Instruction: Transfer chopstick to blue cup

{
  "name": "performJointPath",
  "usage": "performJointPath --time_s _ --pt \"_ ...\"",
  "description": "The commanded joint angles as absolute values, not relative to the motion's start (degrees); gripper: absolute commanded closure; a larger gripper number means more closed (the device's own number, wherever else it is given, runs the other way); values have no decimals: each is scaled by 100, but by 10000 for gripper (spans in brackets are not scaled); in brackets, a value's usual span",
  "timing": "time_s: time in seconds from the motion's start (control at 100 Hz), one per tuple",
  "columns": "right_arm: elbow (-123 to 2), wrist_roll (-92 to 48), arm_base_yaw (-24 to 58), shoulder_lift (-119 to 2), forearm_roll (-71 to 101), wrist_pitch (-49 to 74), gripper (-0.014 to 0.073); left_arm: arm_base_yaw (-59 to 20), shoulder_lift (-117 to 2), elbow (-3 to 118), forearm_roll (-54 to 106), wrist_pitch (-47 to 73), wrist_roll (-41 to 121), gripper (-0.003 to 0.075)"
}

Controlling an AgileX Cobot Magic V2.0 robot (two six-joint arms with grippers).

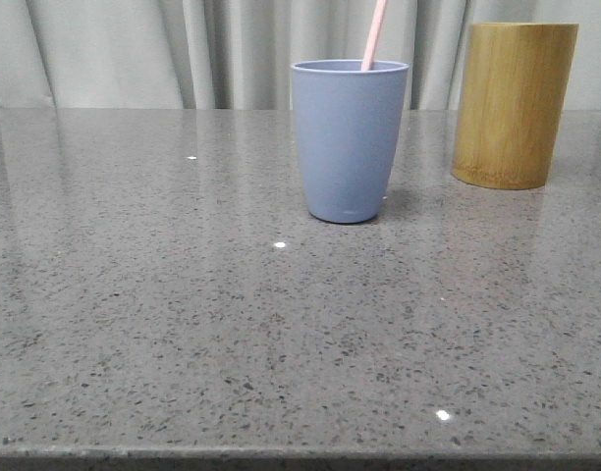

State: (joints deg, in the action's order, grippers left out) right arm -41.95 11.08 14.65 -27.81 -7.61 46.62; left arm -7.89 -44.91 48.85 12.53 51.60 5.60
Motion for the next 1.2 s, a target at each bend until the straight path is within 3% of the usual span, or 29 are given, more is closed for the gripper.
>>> performJointPath --time_s 0.0,0.33,0.47,0.81,0.99,1.19 --pt "-4339 1094 1425 -2808 -882 4297 660 -777 -4454 5026 1352 4816 515 739" --pt "-4339 1094 1425 -2808 -882 4297 660 -777 -4415 4982 1234 4800 515 739" --pt "-4339 1094 1425 -2808 -882 4297 660 -799 -4014 4564 919 3892 515 739" --pt "-4339 1094 1425 -2808 -882 4297 660 -799 -1719 1913 919 1003 515 739" --pt "-4339 1094 1425 -2808 -882 4297 660 -799 -484 790 877 902 515 739" --pt "-4339 1094 1425 -2808 -882 4297 660 -799 240 319 268 852 302 739"
